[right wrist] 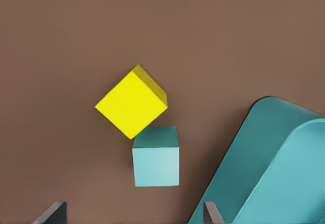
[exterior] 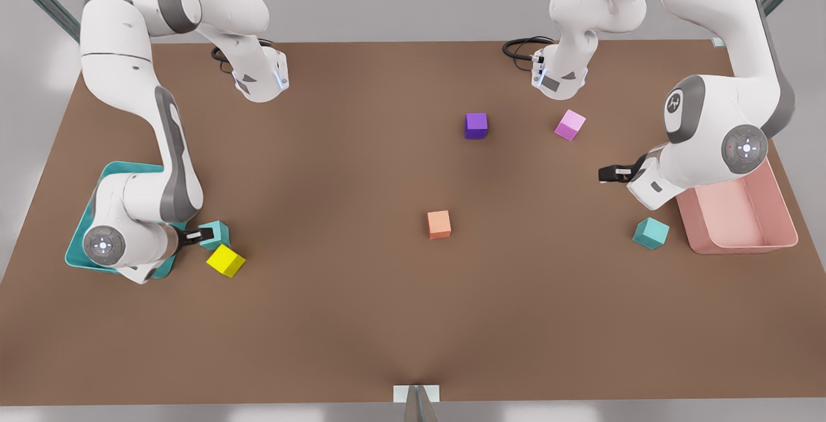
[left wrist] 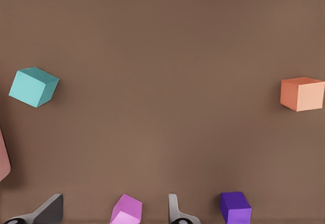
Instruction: Stack the two blue cubes on top of each other
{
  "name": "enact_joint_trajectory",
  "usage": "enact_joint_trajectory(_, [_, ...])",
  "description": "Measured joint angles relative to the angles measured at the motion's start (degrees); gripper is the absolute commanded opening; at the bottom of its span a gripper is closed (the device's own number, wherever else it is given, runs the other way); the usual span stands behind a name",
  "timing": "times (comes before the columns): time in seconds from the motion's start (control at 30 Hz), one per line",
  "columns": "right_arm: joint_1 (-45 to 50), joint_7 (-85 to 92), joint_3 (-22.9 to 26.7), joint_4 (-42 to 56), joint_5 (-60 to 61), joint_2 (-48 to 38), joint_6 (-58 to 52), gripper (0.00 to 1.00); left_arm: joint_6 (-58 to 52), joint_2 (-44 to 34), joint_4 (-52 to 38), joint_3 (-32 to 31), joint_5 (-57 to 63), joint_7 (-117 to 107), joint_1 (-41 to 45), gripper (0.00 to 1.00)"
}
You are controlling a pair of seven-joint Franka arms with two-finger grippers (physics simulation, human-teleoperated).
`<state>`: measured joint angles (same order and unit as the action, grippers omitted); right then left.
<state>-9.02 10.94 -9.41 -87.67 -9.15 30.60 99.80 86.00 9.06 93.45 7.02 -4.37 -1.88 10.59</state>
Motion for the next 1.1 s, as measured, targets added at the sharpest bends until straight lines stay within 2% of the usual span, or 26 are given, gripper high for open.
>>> enact_joint_trajectory(0.47, [-3.1,2.7,0.0,-12.0,2.2,0.1,12.1,1.0,0.0,0.8,0.0,0.1,0.3,4.2,-0.3,1.0])
enact_joint_trajectory(1.1, [-3.1,4.0,1.1,-12.9,1.4,4.6,17.8,1.0,-0.1,1.2,0.1,0.1,0.3,6.6,-0.3,1.0])
